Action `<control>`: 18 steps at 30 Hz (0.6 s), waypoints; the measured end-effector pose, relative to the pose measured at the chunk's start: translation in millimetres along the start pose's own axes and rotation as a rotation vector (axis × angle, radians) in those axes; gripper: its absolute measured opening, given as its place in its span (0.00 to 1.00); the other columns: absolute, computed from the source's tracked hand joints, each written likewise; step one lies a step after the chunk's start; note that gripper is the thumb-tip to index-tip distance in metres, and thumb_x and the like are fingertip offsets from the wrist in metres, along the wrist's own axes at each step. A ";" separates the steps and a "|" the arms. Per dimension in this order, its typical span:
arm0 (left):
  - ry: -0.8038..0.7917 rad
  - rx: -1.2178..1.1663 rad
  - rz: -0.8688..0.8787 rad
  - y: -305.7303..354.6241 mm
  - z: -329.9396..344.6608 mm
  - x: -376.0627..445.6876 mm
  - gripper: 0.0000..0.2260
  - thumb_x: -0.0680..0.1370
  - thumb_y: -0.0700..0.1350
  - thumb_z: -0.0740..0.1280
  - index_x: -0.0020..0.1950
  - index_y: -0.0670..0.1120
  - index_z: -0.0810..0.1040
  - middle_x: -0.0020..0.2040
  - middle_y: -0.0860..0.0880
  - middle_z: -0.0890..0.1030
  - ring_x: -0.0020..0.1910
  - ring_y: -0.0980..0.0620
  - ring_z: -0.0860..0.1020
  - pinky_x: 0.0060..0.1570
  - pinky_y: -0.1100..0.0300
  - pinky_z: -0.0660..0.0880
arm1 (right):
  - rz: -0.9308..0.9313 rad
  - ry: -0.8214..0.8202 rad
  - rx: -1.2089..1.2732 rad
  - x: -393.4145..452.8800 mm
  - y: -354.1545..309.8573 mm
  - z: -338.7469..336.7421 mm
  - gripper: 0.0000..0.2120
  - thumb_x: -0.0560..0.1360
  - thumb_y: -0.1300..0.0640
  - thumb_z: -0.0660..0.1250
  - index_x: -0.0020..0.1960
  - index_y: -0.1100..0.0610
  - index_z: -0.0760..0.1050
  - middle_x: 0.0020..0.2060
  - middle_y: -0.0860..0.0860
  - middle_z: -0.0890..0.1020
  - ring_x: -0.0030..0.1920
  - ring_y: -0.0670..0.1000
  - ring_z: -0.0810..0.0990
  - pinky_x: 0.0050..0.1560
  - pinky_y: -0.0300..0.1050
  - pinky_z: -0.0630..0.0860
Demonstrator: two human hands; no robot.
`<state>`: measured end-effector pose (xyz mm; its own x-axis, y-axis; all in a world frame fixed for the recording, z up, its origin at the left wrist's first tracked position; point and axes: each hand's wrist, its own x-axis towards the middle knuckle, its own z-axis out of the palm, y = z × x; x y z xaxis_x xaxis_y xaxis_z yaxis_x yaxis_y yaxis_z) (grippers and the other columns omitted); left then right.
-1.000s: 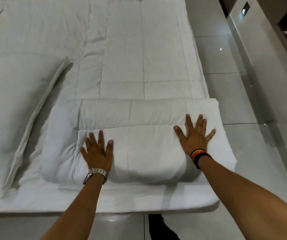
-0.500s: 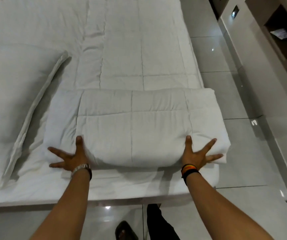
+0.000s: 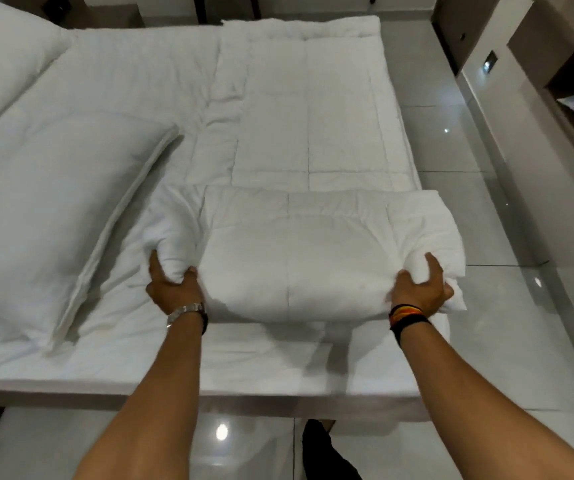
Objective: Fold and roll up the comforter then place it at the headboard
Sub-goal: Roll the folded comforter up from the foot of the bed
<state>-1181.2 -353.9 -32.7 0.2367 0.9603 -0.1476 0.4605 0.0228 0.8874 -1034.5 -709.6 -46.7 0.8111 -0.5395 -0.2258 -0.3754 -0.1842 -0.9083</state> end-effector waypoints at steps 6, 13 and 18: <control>0.008 -0.078 -0.002 30.0 -73.0 -49.5 0.32 0.77 0.38 0.71 0.79 0.55 0.69 0.68 0.43 0.76 0.61 0.46 0.77 0.55 0.72 0.65 | -0.035 -0.016 0.154 -46.2 -19.0 -63.2 0.26 0.73 0.66 0.74 0.70 0.51 0.80 0.65 0.56 0.80 0.66 0.58 0.80 0.68 0.49 0.77; -0.065 -0.044 -0.045 -1.4 -189.0 -112.4 0.31 0.80 0.43 0.71 0.80 0.60 0.65 0.71 0.37 0.74 0.66 0.37 0.75 0.60 0.53 0.73 | 0.057 -0.040 0.134 -139.5 9.0 -169.1 0.29 0.72 0.64 0.74 0.70 0.45 0.80 0.67 0.57 0.76 0.63 0.59 0.80 0.67 0.54 0.78; -0.030 0.028 -0.235 -36.2 -240.3 -149.5 0.20 0.81 0.46 0.69 0.68 0.66 0.71 0.56 0.50 0.74 0.53 0.43 0.76 0.40 0.62 0.71 | 0.157 -0.047 0.007 -191.2 41.8 -225.1 0.29 0.75 0.64 0.72 0.72 0.45 0.77 0.72 0.58 0.70 0.67 0.62 0.76 0.67 0.46 0.73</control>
<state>-1438.9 -431.5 62.1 0.1447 0.9209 -0.3620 0.5295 0.2370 0.8145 -1306.2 -799.0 37.7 0.7627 -0.5225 -0.3811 -0.4962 -0.0950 -0.8630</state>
